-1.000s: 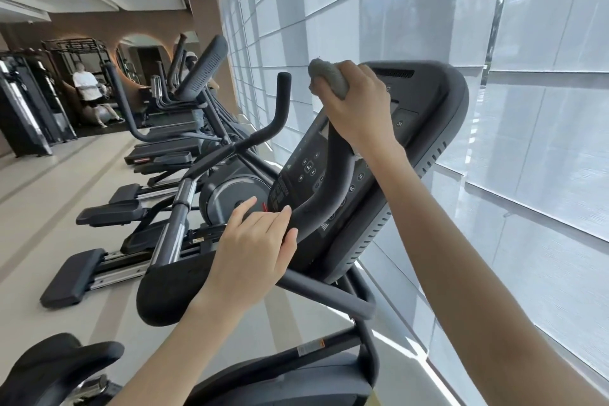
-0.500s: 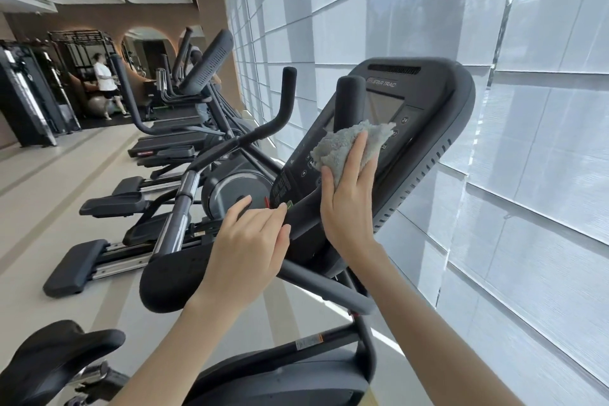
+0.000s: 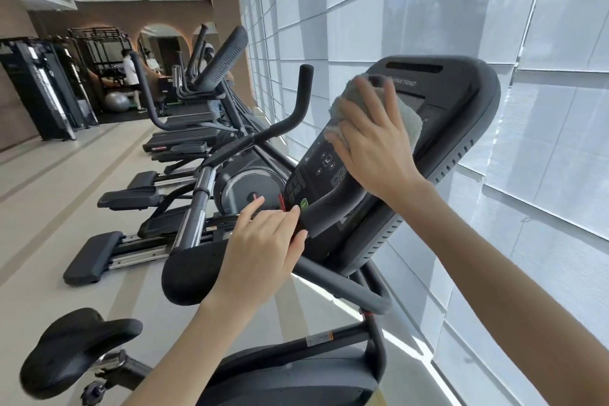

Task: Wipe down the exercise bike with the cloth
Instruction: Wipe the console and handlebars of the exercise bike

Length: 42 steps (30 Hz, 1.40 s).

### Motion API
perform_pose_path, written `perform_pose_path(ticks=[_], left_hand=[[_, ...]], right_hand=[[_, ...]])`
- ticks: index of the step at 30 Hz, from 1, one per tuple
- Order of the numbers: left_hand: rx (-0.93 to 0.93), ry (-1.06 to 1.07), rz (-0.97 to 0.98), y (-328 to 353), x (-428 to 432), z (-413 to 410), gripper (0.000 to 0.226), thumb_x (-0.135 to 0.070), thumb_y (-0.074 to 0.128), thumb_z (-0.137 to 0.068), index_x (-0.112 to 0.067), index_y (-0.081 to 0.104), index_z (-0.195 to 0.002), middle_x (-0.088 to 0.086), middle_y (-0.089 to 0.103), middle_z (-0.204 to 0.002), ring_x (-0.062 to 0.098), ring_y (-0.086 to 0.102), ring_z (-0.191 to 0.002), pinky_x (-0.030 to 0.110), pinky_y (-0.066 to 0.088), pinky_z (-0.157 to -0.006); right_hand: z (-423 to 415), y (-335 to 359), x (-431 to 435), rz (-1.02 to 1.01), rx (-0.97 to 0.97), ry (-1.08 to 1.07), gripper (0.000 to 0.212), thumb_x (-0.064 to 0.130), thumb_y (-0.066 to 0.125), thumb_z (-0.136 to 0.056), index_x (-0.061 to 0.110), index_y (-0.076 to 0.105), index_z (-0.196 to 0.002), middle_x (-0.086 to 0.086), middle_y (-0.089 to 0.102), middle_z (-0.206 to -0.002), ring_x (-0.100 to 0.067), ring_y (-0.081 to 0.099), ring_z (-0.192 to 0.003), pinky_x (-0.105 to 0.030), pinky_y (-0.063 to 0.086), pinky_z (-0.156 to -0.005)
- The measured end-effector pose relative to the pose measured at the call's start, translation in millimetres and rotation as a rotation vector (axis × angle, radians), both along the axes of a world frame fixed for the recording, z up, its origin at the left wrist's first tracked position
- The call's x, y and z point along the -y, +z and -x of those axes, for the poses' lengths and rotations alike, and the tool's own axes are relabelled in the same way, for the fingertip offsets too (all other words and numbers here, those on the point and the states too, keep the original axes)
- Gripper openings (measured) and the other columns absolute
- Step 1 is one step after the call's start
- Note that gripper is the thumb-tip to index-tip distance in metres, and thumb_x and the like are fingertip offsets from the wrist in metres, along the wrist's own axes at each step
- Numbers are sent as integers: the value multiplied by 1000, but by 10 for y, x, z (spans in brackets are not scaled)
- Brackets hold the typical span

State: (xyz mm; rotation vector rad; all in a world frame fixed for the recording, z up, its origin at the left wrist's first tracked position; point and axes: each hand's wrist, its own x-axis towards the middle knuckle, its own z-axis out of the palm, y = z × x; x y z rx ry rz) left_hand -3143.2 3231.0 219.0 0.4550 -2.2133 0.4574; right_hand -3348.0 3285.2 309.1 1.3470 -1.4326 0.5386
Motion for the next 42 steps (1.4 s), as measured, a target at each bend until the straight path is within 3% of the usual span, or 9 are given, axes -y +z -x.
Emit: perform_pose_path(ticks=[8,13,19,24,29,33,36,39,42], left_hand=[[11,4,-11,-19,-18,-41,36,-28,47,-92,-4,69,-106,3,71,-87,18,67,-86,43,42,-102],[5,-6,5,-27,0,-45,36,-27,46,-92,-3,70,-104,3,71,-84,19,67,-84,43,42,-102],[-13,-11,38,12,42,-1,35,-29,49,-91,-3,71,-100,3,70,-80,19,67,-83,44,44,-101],[-17,-24,42,6,72,14,34,-29,51,-90,-3,72,-99,2,71,-80,19,67,-82,43,43,-101],[-2,-36,40,-16,99,15,33,-29,52,-90,-4,72,-100,2,71,-82,18,67,-84,44,42,-102],[-3,-50,38,-10,117,9,33,-30,53,-90,-4,71,-100,2,71,-83,17,67,-83,44,42,-102],[-7,-78,41,-10,151,6,33,-30,53,-91,-4,72,-99,2,71,-83,18,67,-82,43,41,-102],[-8,-94,34,-10,162,7,34,-30,52,-91,-3,72,-99,2,71,-83,18,67,-82,42,40,-103],[-7,-102,30,-2,169,3,34,-30,52,-91,-3,72,-98,2,71,-83,18,67,-82,41,39,-104]], right_hand=[[-325,-670,-22,99,117,156,38,21,45,-97,5,69,-73,-8,68,-74,-29,63,-101,-44,29,-109],[-377,-681,-128,185,330,415,37,20,44,-97,1,70,-81,-8,70,-81,-28,64,-91,-43,35,-104],[-92,118,-188,586,366,342,42,32,35,-100,3,66,-103,-13,64,-112,-27,44,-118,-47,23,-110],[-14,199,51,222,337,145,39,33,51,-94,4,62,-118,-24,41,-139,-45,29,-133,-56,21,-110],[-81,-143,57,172,240,22,37,19,49,-95,-3,55,-124,-34,31,-142,-57,24,-131,-58,25,-109],[-122,-231,28,88,265,-24,37,21,44,-99,-1,55,-126,-28,26,-146,-55,21,-133,-57,25,-110],[-96,1,33,109,288,-14,36,21,41,-99,-3,59,-118,-30,34,-141,-55,27,-130,-56,36,-103],[-61,173,55,141,155,-28,27,15,45,-95,-5,64,-95,-32,54,-119,-50,45,-119,-54,39,-100],[-1,307,54,52,282,17,30,23,42,-97,2,63,-100,-23,54,-117,-41,48,-111,-43,40,-94]])
